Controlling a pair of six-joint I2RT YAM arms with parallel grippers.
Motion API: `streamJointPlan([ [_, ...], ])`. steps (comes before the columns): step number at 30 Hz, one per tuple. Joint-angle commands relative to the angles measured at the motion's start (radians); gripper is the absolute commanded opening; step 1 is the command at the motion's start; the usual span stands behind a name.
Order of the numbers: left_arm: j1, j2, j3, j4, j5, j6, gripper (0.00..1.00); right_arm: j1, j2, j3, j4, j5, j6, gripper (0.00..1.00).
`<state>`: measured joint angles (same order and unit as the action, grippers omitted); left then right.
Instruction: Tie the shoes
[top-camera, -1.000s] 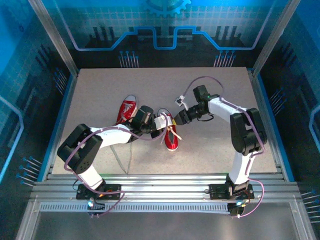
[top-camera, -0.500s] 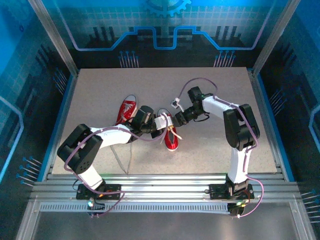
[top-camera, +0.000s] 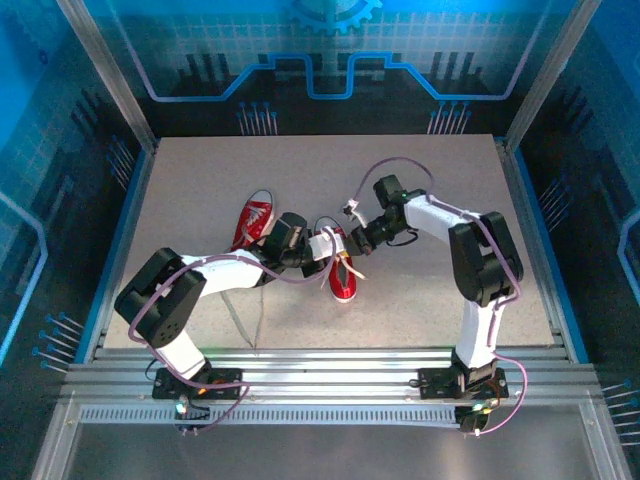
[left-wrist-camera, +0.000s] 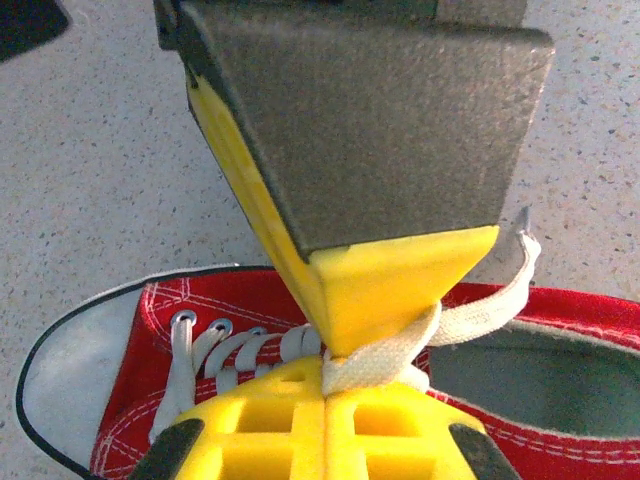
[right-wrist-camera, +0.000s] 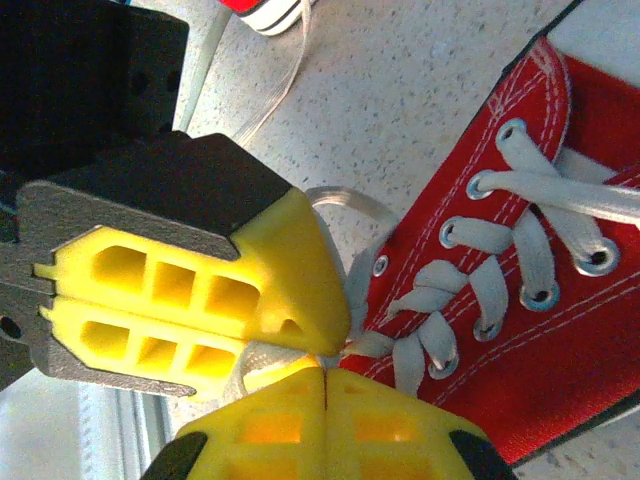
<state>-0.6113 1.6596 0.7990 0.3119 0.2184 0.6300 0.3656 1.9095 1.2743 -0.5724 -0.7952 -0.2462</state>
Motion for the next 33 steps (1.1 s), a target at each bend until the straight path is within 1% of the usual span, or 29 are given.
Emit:
streamJointPlan([
  [1, -0.007, -0.023, -0.009, 0.022, 0.014, 0.007, 0.00, 0.008, -0.080, -0.059, 0.121, 0.049, 0.062, 0.00],
  [4, -0.008, -0.024, -0.008, 0.015, 0.011, 0.007, 0.00, 0.007, -0.115, -0.102, 0.179, 0.078, 0.089, 0.00],
  [6, -0.010, -0.025, -0.005, 0.008, 0.007, 0.008, 0.02, 0.007, -0.130, -0.119, 0.204, 0.092, 0.100, 0.00],
  [7, -0.010, -0.029, -0.005, 0.006, 0.005, 0.007, 0.05, 0.009, -0.134, -0.122, 0.210, 0.093, 0.103, 0.00],
  [8, -0.011, -0.031, -0.005, 0.004, 0.000, 0.007, 0.10, 0.009, -0.134, -0.123, 0.210, 0.093, 0.103, 0.00],
  [9, -0.011, -0.037, -0.005, 0.001, -0.007, 0.004, 0.18, 0.008, -0.132, -0.122, 0.210, 0.092, 0.104, 0.00],
  [12, -0.011, -0.073, -0.023, 0.000, -0.051, -0.019, 0.36, 0.010, -0.121, -0.114, 0.197, 0.089, 0.100, 0.00],
  [14, 0.000, -0.118, -0.047, -0.001, -0.080, -0.059, 0.43, 0.010, -0.114, -0.106, 0.186, 0.089, 0.097, 0.00],
  [15, 0.023, -0.146, -0.060, -0.005, -0.064, -0.114, 0.45, 0.012, -0.109, -0.104, 0.180, 0.089, 0.095, 0.00],
  [17, 0.077, -0.198, -0.062, -0.073, -0.011, -0.211, 0.47, 0.014, -0.107, -0.098, 0.173, 0.093, 0.091, 0.00],
  [18, 0.092, -0.223, -0.058, -0.124, -0.002, -0.226, 0.47, 0.015, -0.105, -0.096, 0.170, 0.094, 0.089, 0.00],
  [19, 0.094, -0.241, -0.058, -0.174, -0.007, -0.210, 0.47, 0.016, -0.106, -0.095, 0.168, 0.097, 0.088, 0.00],
  [21, 0.095, -0.272, -0.069, -0.266, -0.017, -0.130, 0.48, 0.018, -0.105, -0.091, 0.162, 0.104, 0.085, 0.00],
  [23, 0.095, -0.275, -0.079, -0.314, -0.052, -0.079, 0.49, 0.020, -0.105, -0.089, 0.160, 0.111, 0.086, 0.00],
  [25, 0.094, -0.260, -0.075, -0.343, -0.071, -0.037, 0.49, 0.022, -0.104, -0.085, 0.158, 0.117, 0.086, 0.00],
  [27, 0.094, -0.228, -0.061, -0.350, -0.064, -0.020, 0.49, 0.024, -0.101, -0.081, 0.154, 0.123, 0.088, 0.00],
  [33, 0.084, -0.092, -0.018, -0.301, -0.085, 0.022, 0.49, 0.029, -0.090, -0.072, 0.149, 0.130, 0.094, 0.00],
])
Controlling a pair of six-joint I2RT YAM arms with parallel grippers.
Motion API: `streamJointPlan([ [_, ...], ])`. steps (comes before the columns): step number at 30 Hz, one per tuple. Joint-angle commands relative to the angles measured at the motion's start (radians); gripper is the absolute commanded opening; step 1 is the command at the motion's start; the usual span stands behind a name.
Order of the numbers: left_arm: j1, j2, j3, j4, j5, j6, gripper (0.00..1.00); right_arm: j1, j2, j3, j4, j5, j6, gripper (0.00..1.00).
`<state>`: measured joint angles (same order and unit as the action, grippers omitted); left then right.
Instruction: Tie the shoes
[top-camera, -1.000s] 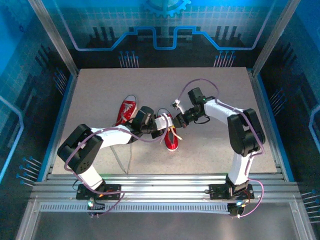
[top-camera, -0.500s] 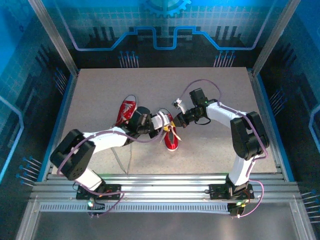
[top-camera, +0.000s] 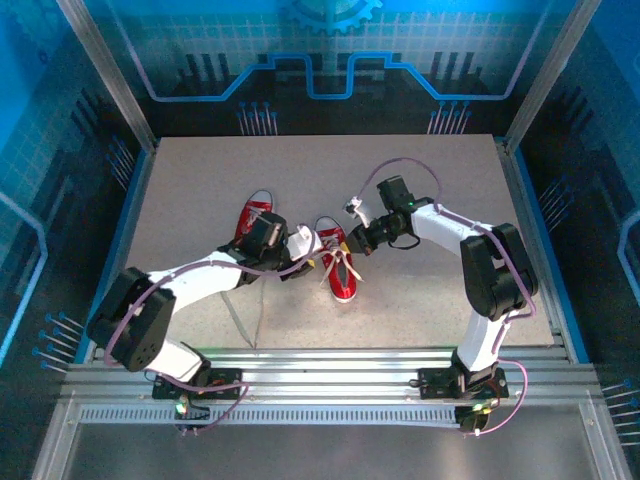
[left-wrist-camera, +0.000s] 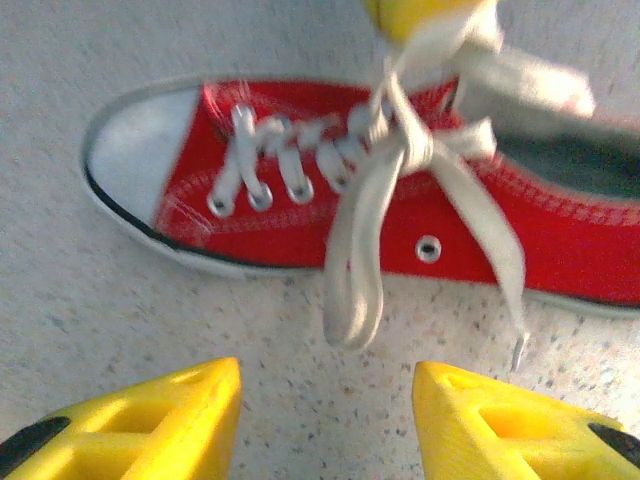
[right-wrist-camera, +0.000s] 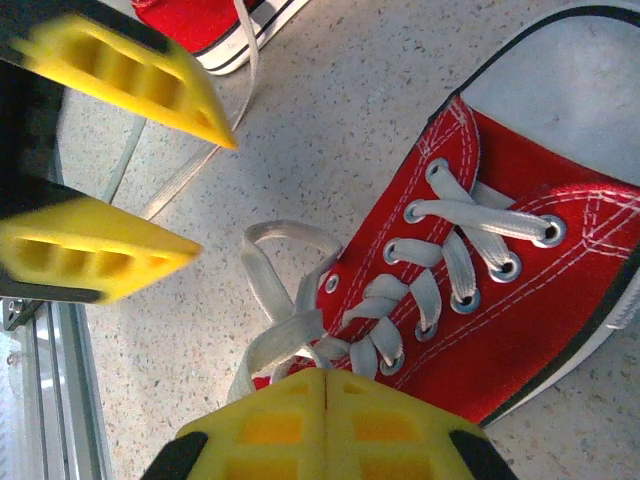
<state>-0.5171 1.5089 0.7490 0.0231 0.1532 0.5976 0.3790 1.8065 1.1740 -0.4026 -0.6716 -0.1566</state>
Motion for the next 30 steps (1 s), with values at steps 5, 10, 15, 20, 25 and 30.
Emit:
streamJointPlan([
  [5, -0.029, 0.152, 0.095, -0.006, -0.023, 0.093, 0.49, 0.020, 0.014, 0.030, -0.026, 0.015, 0.006, 0.00],
  [10, -0.041, 0.184, 0.119, -0.004, -0.038, 0.128, 0.45, 0.019, 0.017, 0.033, -0.026, 0.024, 0.017, 0.00],
  [15, -0.043, 0.125, 0.088, -0.004, -0.035, 0.108, 0.12, 0.020, 0.022, 0.039, -0.027, 0.036, 0.029, 0.00],
  [20, -0.099, 0.000, 0.076, -0.110, -0.047, 0.047, 0.00, 0.019, 0.028, 0.055, -0.027, 0.061, 0.045, 0.00],
  [25, -0.217, -0.062, 0.140, -0.292, -0.111, -0.129, 0.00, 0.020, 0.044, 0.068, -0.015, 0.052, 0.055, 0.00],
  [30, -0.268, -0.003, 0.222, -0.354, -0.101, -0.351, 0.00, 0.031, 0.063, 0.099, -0.033, 0.051, 0.041, 0.00],
])
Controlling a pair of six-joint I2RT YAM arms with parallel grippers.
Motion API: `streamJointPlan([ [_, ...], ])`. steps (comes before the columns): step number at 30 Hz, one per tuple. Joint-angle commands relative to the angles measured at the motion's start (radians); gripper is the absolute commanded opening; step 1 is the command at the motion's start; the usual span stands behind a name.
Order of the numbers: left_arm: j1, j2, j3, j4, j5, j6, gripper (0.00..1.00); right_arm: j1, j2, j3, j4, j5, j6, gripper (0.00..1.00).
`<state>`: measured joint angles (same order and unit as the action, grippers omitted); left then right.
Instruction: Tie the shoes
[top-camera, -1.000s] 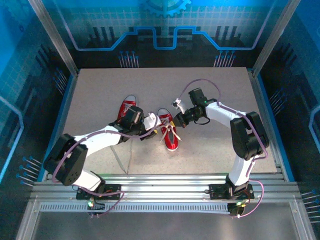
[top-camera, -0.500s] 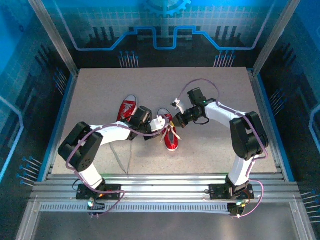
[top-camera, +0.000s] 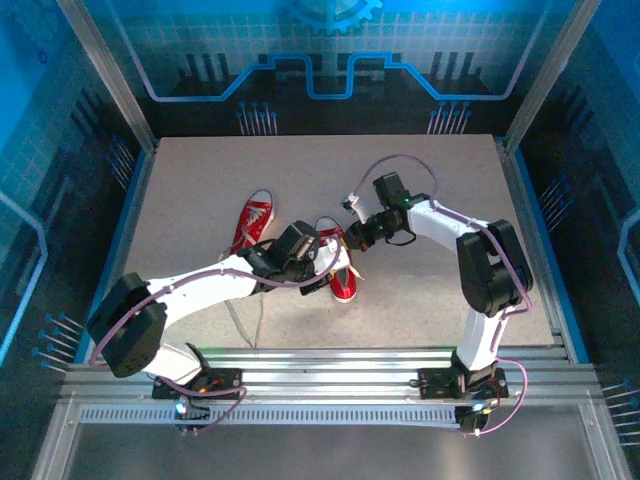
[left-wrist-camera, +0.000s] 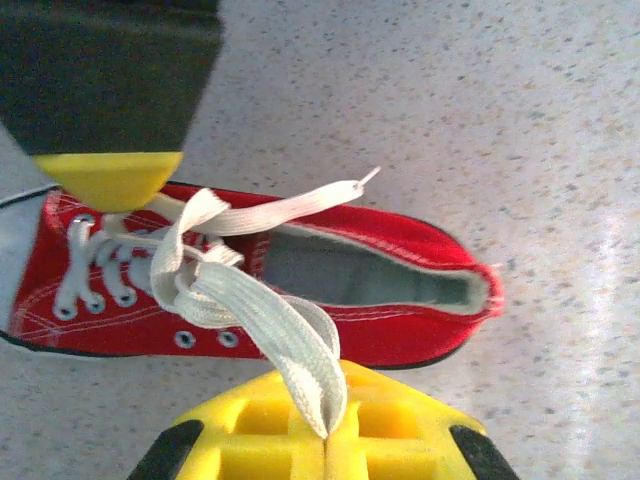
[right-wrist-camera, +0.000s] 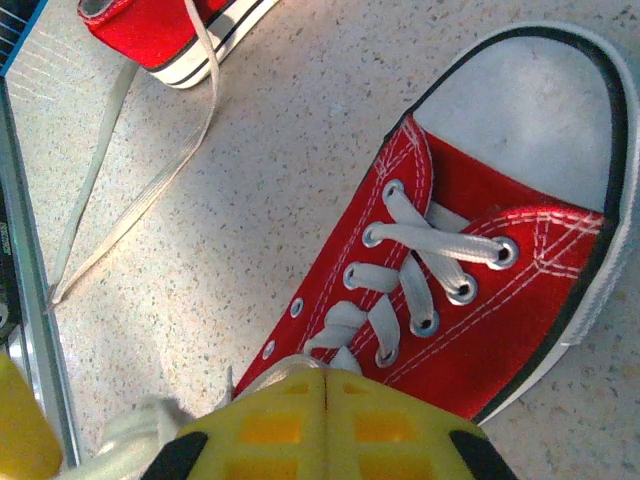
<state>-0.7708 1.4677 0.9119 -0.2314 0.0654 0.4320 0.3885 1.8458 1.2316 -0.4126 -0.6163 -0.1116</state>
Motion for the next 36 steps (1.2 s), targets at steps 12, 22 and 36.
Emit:
streamJointPlan([
  [12, -0.039, 0.236, 0.232, -0.145, 0.054, -0.508, 0.00, 0.053, 0.089, 0.139, -0.062, 0.006, -0.033, 0.00],
  [22, -0.039, 0.222, 0.229, -0.080, 0.105, -0.541, 0.27, 0.058, 0.087, 0.151, -0.058, 0.015, -0.016, 0.05],
  [36, -0.017, 0.048, 0.189, -0.099, 0.006, -0.490, 0.44, 0.014, -0.104, 0.102, -0.066, 0.131, 0.115, 0.41],
])
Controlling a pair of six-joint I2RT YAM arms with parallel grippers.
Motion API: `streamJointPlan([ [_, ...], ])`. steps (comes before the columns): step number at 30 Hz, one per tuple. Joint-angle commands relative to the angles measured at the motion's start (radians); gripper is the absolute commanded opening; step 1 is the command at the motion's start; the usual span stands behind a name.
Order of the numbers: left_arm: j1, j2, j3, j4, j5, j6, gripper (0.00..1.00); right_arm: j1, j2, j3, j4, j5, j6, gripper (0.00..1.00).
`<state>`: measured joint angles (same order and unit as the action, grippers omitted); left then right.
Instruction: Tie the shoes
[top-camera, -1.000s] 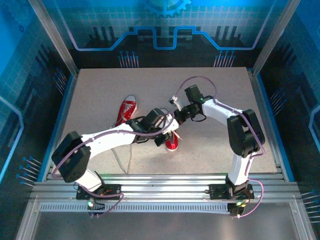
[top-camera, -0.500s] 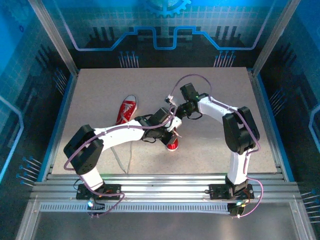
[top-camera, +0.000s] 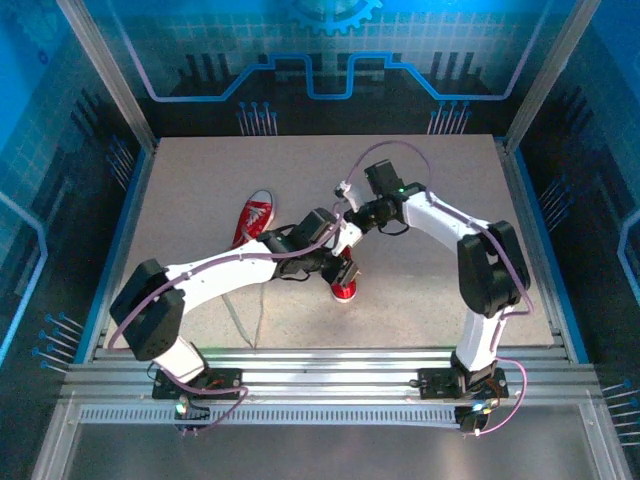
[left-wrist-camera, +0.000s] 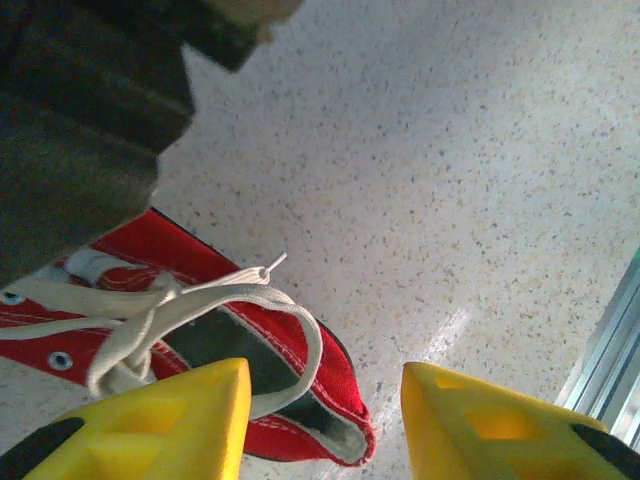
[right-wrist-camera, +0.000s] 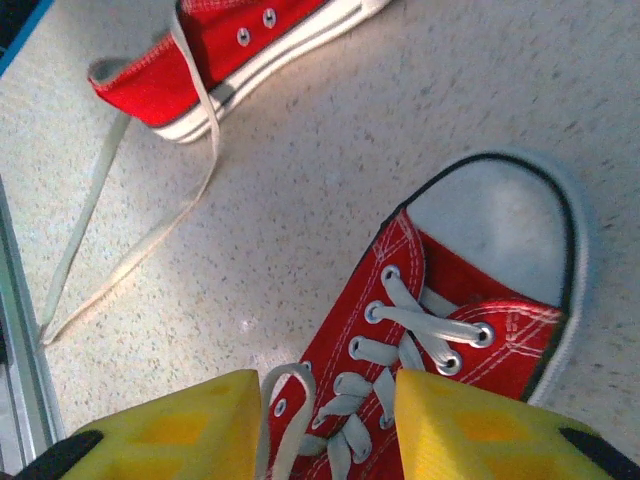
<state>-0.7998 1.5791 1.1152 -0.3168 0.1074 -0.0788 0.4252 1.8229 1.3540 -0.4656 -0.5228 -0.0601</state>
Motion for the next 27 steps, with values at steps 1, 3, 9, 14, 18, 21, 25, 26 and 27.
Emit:
streamJointPlan([
  [1, 0.015, -0.081, -0.023, -0.009, -0.047, 0.020, 0.44, -0.027, -0.103, -0.034, -0.012, 0.048, 0.078, 0.41],
  [3, 0.031, -0.127, -0.046, 0.010, -0.072, 0.016, 0.44, -0.038, -0.159, -0.083, -0.006, 0.074, 0.119, 0.41],
  [9, 0.144, -0.231, -0.130, 0.077, -0.068, -0.099, 0.40, -0.048, -0.337, -0.279, 0.036, 0.101, 0.233, 0.42],
  [14, 0.320, -0.152, -0.076, -0.011, 0.153, -0.327, 0.41, -0.004, -0.441, -0.454, 0.096, 0.099, 0.332, 0.43],
  [18, 0.348, -0.036, -0.048, 0.023, 0.268, -0.386, 0.44, 0.045, -0.476, -0.571, 0.174, 0.098, 0.414, 0.44],
  [21, 0.348, 0.025, -0.057, 0.096, 0.306, -0.431, 0.47, 0.073, -0.462, -0.603, 0.215, 0.100, 0.445, 0.45],
  [25, 0.347, 0.091, -0.066, 0.214, 0.376, -0.503, 0.46, 0.090, -0.419, -0.593, 0.233, 0.095, 0.450, 0.45],
  [26, 0.346, 0.105, -0.069, 0.239, 0.389, -0.517, 0.46, 0.092, -0.410, -0.589, 0.237, 0.092, 0.449, 0.45],
  [27, 0.346, 0.114, -0.070, 0.260, 0.393, -0.531, 0.46, 0.092, -0.401, -0.586, 0.240, 0.090, 0.448, 0.45],
])
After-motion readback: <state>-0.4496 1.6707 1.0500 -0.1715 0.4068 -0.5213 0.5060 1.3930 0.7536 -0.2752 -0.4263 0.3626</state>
